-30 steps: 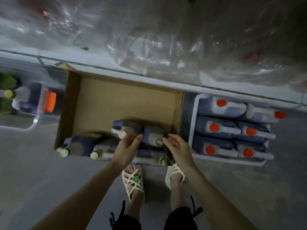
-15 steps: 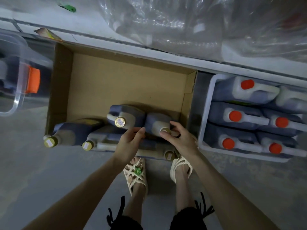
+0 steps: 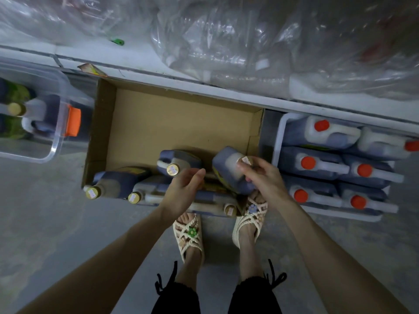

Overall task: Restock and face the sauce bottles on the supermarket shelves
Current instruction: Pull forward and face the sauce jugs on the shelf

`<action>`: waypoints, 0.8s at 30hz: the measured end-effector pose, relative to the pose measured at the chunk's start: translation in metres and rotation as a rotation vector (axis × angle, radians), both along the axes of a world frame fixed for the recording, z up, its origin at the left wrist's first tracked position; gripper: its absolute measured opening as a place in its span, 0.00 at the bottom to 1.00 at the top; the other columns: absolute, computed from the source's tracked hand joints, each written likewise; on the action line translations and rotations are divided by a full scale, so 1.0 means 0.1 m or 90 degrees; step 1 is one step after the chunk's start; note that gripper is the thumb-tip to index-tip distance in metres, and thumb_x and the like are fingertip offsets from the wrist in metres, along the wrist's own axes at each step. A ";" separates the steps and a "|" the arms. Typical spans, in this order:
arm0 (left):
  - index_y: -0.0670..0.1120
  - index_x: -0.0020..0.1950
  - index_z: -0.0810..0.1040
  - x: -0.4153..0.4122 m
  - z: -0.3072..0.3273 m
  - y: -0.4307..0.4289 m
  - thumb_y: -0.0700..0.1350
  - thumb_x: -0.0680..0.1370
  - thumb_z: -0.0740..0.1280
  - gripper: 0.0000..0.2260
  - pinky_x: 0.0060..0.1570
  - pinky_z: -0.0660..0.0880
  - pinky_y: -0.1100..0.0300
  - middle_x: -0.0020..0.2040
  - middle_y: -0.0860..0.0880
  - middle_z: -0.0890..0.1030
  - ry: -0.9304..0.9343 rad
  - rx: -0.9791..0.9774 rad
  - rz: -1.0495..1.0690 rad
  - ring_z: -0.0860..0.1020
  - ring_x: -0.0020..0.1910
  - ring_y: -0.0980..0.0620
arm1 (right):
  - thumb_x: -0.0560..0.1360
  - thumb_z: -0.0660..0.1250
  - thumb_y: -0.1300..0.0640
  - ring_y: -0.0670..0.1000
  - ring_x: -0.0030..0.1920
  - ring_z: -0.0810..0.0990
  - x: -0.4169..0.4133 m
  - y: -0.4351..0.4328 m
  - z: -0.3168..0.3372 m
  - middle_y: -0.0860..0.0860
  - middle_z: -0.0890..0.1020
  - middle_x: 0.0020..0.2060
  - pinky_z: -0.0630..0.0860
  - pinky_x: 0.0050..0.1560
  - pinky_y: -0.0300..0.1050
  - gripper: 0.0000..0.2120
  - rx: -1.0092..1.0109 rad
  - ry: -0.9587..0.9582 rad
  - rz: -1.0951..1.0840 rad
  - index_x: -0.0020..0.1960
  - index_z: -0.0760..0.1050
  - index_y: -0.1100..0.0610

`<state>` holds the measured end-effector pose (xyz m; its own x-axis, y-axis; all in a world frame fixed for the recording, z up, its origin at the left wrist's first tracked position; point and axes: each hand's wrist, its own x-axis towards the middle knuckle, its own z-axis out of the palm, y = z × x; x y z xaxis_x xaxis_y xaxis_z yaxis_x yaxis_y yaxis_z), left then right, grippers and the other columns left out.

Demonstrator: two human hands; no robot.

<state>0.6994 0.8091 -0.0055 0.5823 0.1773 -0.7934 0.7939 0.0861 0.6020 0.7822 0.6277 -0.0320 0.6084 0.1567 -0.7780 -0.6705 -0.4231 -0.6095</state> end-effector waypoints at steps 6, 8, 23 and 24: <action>0.45 0.55 0.76 0.34 0.80 -0.07 0.49 0.80 0.62 0.09 0.57 0.74 0.55 0.53 0.43 0.80 -0.044 -0.021 -0.028 0.78 0.55 0.47 | 0.72 0.73 0.59 0.35 0.27 0.76 0.32 -0.13 1.09 0.41 0.78 0.23 0.70 0.31 0.26 0.05 0.010 -0.090 -0.045 0.46 0.78 0.54; 0.47 0.58 0.75 0.47 1.14 -0.07 0.56 0.77 0.66 0.17 0.63 0.73 0.50 0.53 0.46 0.80 -0.062 -0.029 -0.057 0.77 0.57 0.48 | 0.72 0.73 0.56 0.37 0.26 0.75 0.45 -0.15 1.54 0.43 0.78 0.23 0.70 0.31 0.27 0.04 -0.002 -0.130 -0.045 0.44 0.79 0.54; 0.50 0.70 0.64 1.68 4.68 -0.47 0.38 0.63 0.80 0.40 0.45 0.74 0.72 0.57 0.58 0.77 -0.454 0.007 -0.305 0.77 0.50 0.70 | 0.67 0.72 0.45 0.47 0.25 0.67 1.26 -0.44 5.84 0.53 0.72 0.27 0.65 0.32 0.45 0.16 0.091 -0.518 -0.042 0.36 0.81 0.59; 0.51 0.68 0.66 1.76 4.95 -0.49 0.43 0.60 0.82 0.41 0.45 0.75 0.70 0.57 0.58 0.78 -0.477 0.028 -0.307 0.78 0.51 0.69 | 0.66 0.72 0.44 0.47 0.25 0.67 1.29 -0.47 6.14 0.53 0.71 0.27 0.65 0.31 0.45 0.19 0.096 -0.548 -0.040 0.37 0.81 0.61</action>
